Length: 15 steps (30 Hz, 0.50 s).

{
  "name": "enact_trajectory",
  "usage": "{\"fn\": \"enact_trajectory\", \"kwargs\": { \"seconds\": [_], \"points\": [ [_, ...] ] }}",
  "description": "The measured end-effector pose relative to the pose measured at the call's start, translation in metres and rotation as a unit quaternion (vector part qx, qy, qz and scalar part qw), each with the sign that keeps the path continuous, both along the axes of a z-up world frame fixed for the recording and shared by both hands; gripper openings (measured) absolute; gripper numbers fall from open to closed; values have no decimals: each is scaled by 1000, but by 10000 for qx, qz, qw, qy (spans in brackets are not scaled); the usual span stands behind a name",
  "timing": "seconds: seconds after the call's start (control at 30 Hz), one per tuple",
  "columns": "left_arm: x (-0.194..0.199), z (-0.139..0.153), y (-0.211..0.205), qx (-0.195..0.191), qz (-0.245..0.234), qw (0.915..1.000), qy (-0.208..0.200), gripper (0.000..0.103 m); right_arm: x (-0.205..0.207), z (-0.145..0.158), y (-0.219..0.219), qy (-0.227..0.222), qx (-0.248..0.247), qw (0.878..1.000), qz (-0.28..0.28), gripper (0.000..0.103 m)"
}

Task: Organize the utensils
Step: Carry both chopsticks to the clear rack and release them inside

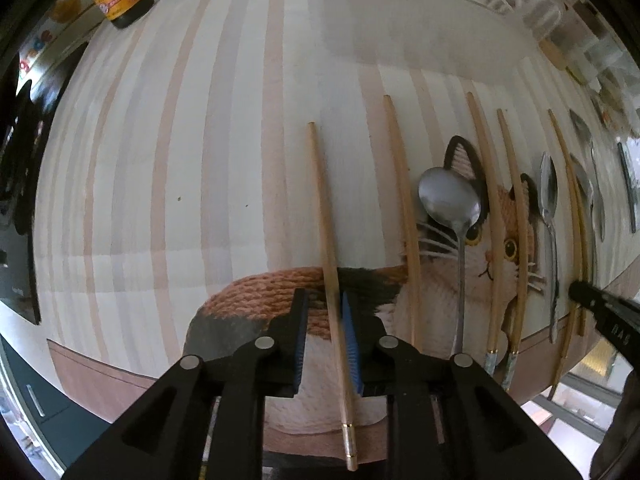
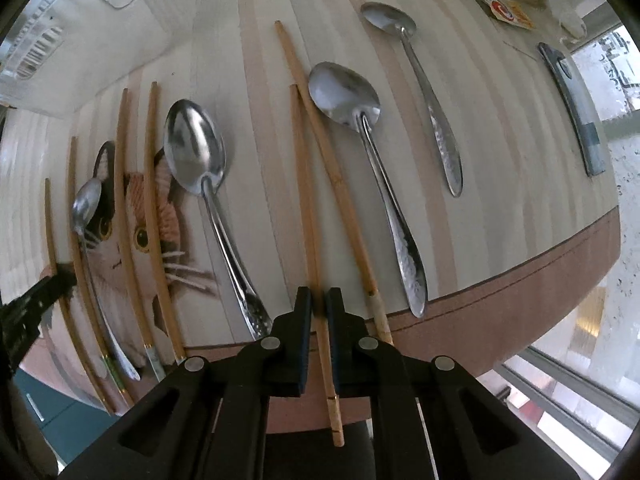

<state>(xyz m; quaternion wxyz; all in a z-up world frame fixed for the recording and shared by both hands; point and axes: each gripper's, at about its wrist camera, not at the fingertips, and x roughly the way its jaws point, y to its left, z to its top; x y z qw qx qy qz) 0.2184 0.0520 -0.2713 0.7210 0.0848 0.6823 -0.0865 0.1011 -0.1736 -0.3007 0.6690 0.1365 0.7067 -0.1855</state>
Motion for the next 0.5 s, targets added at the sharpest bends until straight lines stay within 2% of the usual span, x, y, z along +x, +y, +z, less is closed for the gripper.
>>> {"fn": "enact_trajectory", "kwargs": {
  "seconds": [0.1,0.13,0.3,0.4,0.5],
  "points": [
    [-1,-2,-9,9,-35,10000,-85,12,20,1,12,9,-77,10000,43,9],
    [-1,-2,-10,9,-58,9999,-126,5,24,9,12,30,-80,10000,41,9],
    [-12,1,-12,133,186,9995,-232,4,42,3,22,31,-213,9996,183,7],
    [-17,15,-3,84,418,9985,-350,4,40,6,23,-98,-171,9996,182,7],
    [-14,41,0,66,544,9968,-588,4,39,27,22,-405,-79,9990,164,7]
  ]
}}
